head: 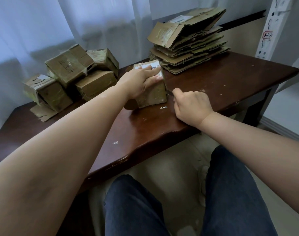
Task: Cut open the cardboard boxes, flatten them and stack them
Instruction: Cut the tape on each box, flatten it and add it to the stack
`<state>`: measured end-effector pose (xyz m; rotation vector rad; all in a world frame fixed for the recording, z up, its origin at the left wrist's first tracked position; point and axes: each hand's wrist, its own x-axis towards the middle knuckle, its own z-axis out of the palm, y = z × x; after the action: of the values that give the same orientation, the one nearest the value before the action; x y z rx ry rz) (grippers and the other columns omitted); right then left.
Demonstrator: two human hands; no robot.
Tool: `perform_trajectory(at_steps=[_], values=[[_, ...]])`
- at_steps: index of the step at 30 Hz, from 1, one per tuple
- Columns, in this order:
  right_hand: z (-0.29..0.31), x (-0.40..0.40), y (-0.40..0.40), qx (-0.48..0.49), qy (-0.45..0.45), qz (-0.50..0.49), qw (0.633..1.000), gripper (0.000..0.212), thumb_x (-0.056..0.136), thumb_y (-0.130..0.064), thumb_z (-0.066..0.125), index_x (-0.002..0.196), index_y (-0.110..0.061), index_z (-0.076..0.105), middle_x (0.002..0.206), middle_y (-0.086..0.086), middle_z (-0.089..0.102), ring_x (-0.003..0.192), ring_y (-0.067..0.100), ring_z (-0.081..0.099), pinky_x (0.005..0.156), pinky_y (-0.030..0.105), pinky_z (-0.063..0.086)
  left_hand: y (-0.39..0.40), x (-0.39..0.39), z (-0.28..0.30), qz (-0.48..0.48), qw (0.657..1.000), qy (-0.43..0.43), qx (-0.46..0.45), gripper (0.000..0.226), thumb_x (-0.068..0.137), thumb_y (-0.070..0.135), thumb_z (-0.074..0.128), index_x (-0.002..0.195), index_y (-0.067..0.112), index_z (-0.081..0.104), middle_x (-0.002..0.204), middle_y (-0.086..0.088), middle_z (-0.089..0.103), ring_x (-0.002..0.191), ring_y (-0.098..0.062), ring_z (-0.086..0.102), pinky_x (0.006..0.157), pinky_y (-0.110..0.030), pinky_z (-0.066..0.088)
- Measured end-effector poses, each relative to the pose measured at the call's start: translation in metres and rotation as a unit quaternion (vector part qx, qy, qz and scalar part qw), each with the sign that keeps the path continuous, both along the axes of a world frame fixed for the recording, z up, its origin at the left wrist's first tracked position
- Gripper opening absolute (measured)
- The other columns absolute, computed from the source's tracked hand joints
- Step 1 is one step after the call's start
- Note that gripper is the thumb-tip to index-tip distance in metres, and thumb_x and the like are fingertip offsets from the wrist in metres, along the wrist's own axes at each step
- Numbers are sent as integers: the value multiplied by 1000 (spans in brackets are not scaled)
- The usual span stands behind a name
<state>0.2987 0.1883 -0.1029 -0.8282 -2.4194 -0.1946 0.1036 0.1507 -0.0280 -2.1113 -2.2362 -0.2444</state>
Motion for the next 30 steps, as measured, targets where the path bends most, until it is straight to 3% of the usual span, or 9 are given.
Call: perform_trajectory(at_steps=[4,7,12,17,20,24,26,28,30], values=[[13,1,-2,-27,-91,1,995,14,93,-17,43,97,-10,55,93,14,67,86,37,63,60,31,31,0,-4,0,-10,1000,-23,-3,61,93,62,31,147,34,36,156,-4,32,145,-26,24,117,-44,23],[17,7,2,-44,-106,6,993,20,94,-20,43,103,-11,57,98,14,66,90,37,62,63,31,33,-3,-8,1,-23,998,-53,-9,67,88,66,33,146,34,37,155,-4,33,146,-25,23,119,-43,20],[15,24,15,-163,29,-62,984,24,97,-26,42,112,-13,55,101,15,66,93,38,60,69,34,38,-18,-17,6,-50,994,-94,-4,75,77,64,52,143,31,43,151,-2,40,143,-23,29,117,-40,25],[18,14,21,-189,94,-67,975,18,97,-25,45,109,-15,52,102,11,65,92,37,59,69,34,37,-21,-22,23,-71,991,-74,-89,71,80,57,63,144,40,38,153,15,31,148,-20,7,119,-48,8],[22,5,24,-208,130,-69,967,14,96,-21,47,107,-15,52,101,9,65,92,35,58,69,32,34,-24,-22,35,-78,988,-72,-112,74,71,33,54,144,35,41,148,18,34,144,-9,18,116,-31,13],[18,-1,26,-231,147,-83,958,12,91,-20,52,103,-17,53,99,6,64,93,33,59,69,31,34,-37,-26,25,-85,988,-103,-83,73,75,16,61,144,29,43,144,9,45,126,-4,45,106,-15,32],[16,-4,26,-237,147,-93,956,15,90,-22,53,104,-19,52,99,4,64,93,33,59,70,32,35,-40,-25,15,-94,992,-69,-53,77,70,35,65,142,23,41,138,7,46,118,-4,47,102,-16,35],[16,-7,26,-244,157,-107,951,19,91,-26,54,108,-21,51,98,2,63,92,31,60,70,31,36,-38,-20,5,-72,997,-9,-10,86,65,66,59,136,22,42,140,5,46,126,-14,46,105,-41,38],[16,-9,26,-255,177,-115,943,21,91,-27,54,111,-21,49,96,0,61,92,29,59,69,31,35,-33,-9,-2,-25,998,48,30,91,60,82,54,127,21,44,135,3,50,122,-20,50,101,-51,39]])
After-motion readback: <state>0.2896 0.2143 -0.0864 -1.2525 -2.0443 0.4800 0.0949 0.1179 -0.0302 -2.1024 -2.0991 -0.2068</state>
